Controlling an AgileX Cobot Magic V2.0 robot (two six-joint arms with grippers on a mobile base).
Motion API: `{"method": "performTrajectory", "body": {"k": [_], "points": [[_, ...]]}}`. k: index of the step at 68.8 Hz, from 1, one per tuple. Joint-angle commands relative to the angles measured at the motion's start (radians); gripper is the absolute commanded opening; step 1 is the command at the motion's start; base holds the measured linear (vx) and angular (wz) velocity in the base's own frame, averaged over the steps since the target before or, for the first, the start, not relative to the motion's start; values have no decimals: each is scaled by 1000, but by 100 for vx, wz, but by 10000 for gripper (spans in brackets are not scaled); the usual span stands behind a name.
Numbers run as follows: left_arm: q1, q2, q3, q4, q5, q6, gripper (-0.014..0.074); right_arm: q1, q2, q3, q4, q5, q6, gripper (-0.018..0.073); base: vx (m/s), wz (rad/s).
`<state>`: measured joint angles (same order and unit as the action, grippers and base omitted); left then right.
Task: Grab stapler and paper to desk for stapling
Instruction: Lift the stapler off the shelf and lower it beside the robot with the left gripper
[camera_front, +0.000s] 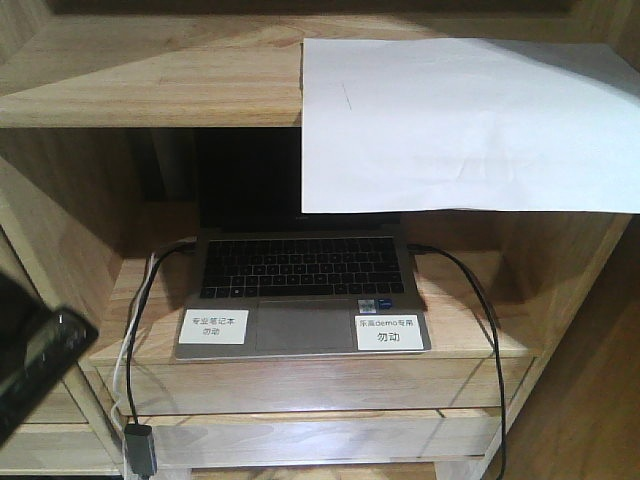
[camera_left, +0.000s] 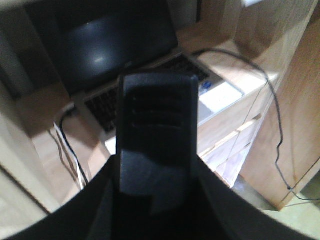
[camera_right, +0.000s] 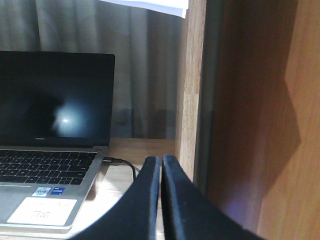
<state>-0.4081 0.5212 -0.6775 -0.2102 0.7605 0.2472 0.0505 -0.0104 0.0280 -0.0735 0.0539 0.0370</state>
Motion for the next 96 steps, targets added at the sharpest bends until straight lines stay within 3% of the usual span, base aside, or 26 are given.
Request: {"method": "performTrajectory", "body": {"k": [1, 11, 85, 91, 96], "points": [[-2, -61, 52, -24, -189, -1, -7, 0, -16, 3, -4, -70, -10, -9, 0, 0], [-2, -119, 117, -24, -220, -2, -7, 0, -16, 3, -4, -70, -10, -9, 0, 0], [-2, -128, 117, -23, -183, -4, -7, 0, -15, 3, -5, -60, -10, -9, 0, 0], [-2, -128, 117, -23, -183, -4, -7, 1, -15, 3, 42, -86, 123, -9, 0, 0], [-2, -128, 117, -23, -183, -4, -7, 1, -15, 3, 45, -119, 358, -9, 0, 0]]}}
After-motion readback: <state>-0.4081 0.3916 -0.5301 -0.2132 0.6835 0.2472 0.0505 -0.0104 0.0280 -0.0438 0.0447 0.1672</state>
